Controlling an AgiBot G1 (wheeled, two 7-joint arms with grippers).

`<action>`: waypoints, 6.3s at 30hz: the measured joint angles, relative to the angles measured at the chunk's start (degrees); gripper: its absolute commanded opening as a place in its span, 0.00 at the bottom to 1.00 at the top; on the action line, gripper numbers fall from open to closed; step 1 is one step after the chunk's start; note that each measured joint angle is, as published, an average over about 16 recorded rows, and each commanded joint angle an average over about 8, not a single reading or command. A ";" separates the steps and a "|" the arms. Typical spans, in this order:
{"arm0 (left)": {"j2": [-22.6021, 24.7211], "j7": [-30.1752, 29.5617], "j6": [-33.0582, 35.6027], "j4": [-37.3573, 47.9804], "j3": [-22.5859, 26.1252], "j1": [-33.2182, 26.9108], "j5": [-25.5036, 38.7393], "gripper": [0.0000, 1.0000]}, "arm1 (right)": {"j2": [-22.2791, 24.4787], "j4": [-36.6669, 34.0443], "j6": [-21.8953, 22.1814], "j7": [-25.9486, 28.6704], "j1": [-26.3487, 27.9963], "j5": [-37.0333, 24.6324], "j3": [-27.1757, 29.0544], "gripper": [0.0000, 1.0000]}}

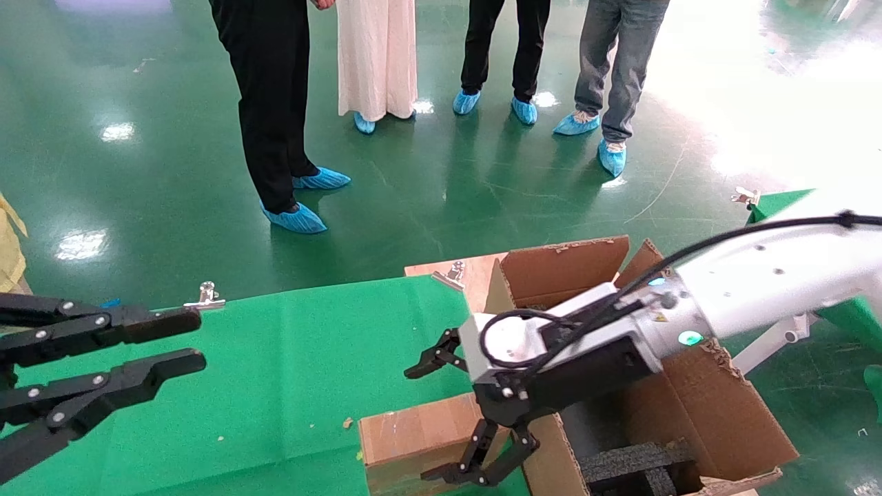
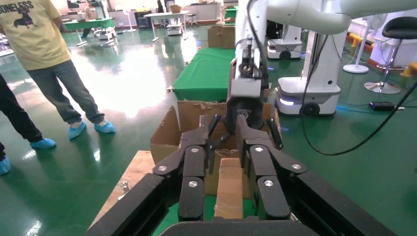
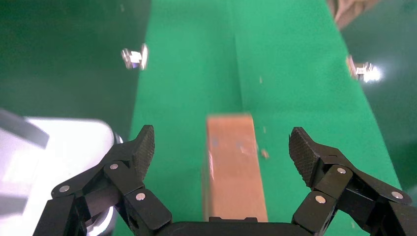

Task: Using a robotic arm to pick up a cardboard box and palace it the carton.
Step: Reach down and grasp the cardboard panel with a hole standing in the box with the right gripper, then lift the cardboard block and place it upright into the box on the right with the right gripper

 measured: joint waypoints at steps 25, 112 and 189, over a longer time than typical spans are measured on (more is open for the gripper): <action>-0.01 0.01 -0.01 0.00 0.03 -0.01 -0.02 0.41 | -16.79 -22.68 -0.01 -12.40 16.20 -8.40 -24.87 1.00; -0.03 0.04 -0.03 0.03 0.07 -0.02 -0.07 1.00 | -16.15 -30.68 -0.46 -21.15 38.65 5.22 -38.73 0.00; -0.06 0.08 -0.07 0.06 0.13 -0.03 -0.13 1.00 | 7.85 -29.30 4.14 -6.32 60.35 20.77 -88.29 0.00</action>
